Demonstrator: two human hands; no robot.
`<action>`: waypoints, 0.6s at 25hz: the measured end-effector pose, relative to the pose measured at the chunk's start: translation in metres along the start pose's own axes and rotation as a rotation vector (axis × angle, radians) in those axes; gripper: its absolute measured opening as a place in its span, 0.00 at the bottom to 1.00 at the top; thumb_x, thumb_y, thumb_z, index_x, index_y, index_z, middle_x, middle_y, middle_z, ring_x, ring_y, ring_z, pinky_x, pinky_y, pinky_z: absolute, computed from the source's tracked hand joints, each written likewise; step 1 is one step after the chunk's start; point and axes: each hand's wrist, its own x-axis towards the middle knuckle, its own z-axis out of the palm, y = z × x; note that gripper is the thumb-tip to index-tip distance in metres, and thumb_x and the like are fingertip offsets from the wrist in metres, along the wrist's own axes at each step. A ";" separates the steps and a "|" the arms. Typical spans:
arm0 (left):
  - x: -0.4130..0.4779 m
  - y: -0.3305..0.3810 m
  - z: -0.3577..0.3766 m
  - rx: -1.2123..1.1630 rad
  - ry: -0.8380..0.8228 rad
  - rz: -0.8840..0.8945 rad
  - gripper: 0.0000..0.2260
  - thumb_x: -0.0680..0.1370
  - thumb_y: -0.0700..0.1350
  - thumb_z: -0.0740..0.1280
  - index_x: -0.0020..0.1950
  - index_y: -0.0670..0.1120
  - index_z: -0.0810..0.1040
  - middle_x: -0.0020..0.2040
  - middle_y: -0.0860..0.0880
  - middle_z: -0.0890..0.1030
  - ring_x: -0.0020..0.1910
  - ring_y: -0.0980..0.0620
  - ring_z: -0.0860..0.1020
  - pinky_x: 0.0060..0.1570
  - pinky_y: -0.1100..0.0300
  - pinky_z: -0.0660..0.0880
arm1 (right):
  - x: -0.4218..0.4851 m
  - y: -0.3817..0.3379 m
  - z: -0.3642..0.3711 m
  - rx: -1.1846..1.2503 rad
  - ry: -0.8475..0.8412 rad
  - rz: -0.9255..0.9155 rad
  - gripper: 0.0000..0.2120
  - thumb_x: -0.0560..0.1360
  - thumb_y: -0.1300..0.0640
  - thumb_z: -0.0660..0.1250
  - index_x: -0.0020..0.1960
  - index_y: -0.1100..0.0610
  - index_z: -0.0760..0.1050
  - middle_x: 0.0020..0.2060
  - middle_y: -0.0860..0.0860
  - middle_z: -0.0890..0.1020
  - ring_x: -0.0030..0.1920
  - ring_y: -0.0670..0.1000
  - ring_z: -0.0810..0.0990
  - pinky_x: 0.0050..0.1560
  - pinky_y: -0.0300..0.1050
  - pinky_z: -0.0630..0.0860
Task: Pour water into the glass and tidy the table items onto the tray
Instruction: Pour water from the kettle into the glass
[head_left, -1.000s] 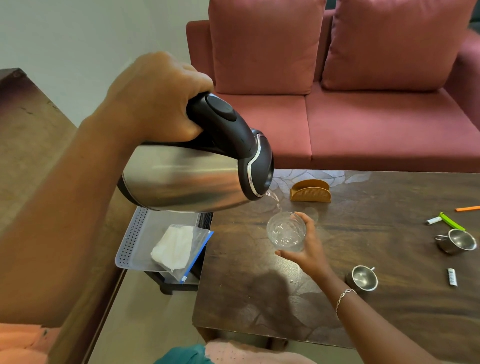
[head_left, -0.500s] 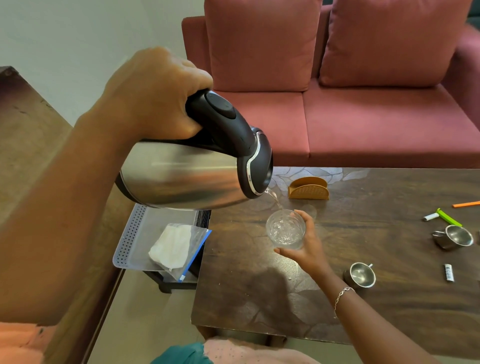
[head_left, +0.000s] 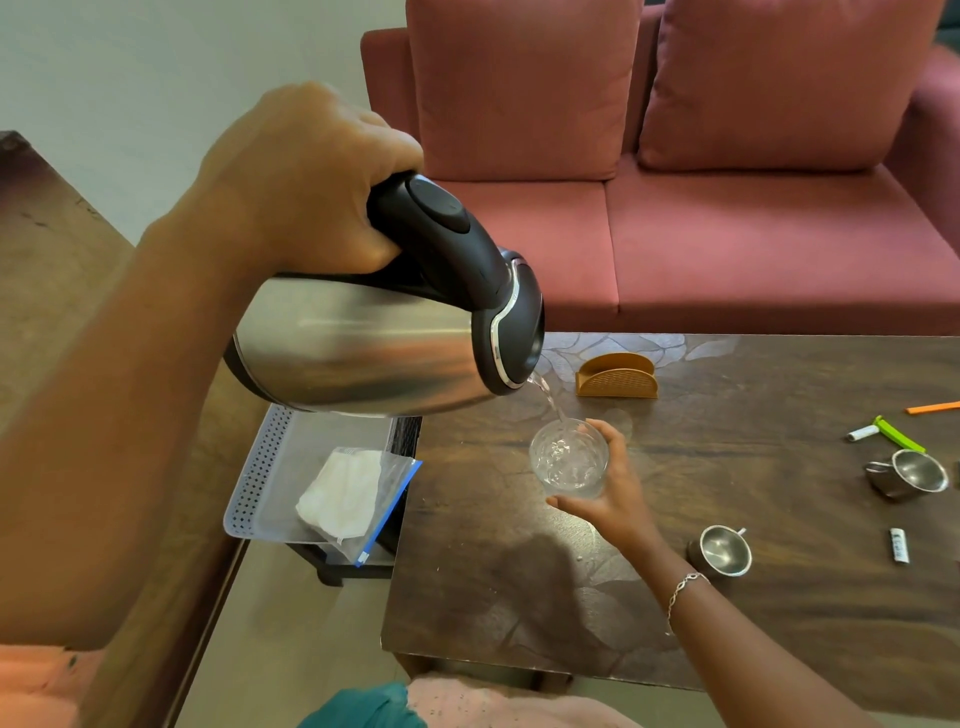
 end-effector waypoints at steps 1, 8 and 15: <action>0.001 0.000 0.000 0.001 -0.001 0.005 0.08 0.64 0.42 0.65 0.33 0.36 0.77 0.25 0.42 0.74 0.23 0.47 0.67 0.30 0.61 0.63 | 0.000 0.000 0.000 0.000 0.001 0.001 0.44 0.58 0.59 0.80 0.66 0.51 0.59 0.60 0.50 0.71 0.59 0.48 0.71 0.53 0.27 0.67; 0.001 0.002 -0.002 0.001 -0.024 -0.010 0.08 0.64 0.42 0.65 0.33 0.37 0.77 0.24 0.45 0.71 0.23 0.46 0.66 0.29 0.61 0.63 | 0.001 -0.001 0.002 0.003 -0.004 0.001 0.44 0.58 0.60 0.80 0.65 0.50 0.59 0.59 0.48 0.70 0.58 0.47 0.71 0.51 0.21 0.65; 0.000 -0.005 0.003 -0.063 -0.098 -0.193 0.11 0.64 0.52 0.63 0.40 0.46 0.77 0.30 0.49 0.72 0.29 0.45 0.71 0.33 0.55 0.70 | 0.001 -0.002 0.001 0.021 -0.016 -0.009 0.44 0.58 0.59 0.80 0.66 0.49 0.58 0.59 0.48 0.70 0.59 0.48 0.71 0.55 0.29 0.66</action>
